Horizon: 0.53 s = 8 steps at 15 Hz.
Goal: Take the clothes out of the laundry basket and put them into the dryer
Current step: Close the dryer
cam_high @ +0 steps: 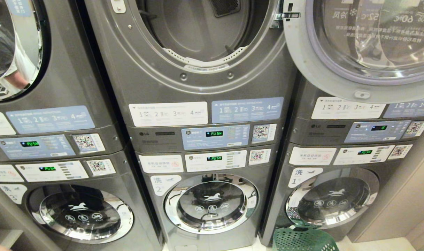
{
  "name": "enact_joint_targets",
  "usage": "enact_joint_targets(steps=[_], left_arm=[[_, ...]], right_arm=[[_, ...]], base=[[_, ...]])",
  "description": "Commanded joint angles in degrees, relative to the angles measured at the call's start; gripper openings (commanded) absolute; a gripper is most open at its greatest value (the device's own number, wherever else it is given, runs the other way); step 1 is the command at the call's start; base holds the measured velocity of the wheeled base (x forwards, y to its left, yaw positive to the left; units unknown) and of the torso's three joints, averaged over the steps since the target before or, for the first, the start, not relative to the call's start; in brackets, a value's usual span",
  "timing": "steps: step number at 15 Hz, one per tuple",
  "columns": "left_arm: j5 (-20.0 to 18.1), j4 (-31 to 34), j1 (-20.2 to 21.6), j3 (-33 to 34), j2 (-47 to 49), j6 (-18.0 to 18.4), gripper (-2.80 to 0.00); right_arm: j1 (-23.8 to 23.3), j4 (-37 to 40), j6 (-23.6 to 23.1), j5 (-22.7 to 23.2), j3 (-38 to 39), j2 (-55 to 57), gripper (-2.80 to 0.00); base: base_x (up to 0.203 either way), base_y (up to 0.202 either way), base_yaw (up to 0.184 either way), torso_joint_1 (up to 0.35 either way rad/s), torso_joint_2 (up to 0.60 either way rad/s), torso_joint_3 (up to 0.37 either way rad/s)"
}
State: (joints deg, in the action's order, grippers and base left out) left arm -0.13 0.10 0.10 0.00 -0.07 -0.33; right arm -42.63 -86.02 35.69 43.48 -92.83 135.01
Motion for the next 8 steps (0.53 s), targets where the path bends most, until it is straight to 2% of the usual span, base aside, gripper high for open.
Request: enact_joint_targets(steps=[1, 5, 8], left_arm=[[0.0, -0.01, -0.01, 0.02, -0.01, -0.02, -2.8], [0.05, -0.01, -0.01, 0.08, -0.01, -0.02, -2.8], [0.05, -0.01, -0.01, 0.09, -0.01, -0.02, -2.8]], right_arm=[[0.09, -0.47, 0.35, 0.44, -0.1, -0.51, -2.8], [0.02, -0.96, 0.73, 1.37, 1.68, -1.64, -2.8], [-0.02, -1.62, 0.89, 3.83, 7.58, -3.23, -2.8]], base=[[0.0, 0.0, 0.0, 0.0, 0.0, 0.0], [0.0, 0.0, 0.0, 0.0, 0.0, 0.0], [0.0, 0.0, 0.0, 0.0, 0.0, 0.0]])
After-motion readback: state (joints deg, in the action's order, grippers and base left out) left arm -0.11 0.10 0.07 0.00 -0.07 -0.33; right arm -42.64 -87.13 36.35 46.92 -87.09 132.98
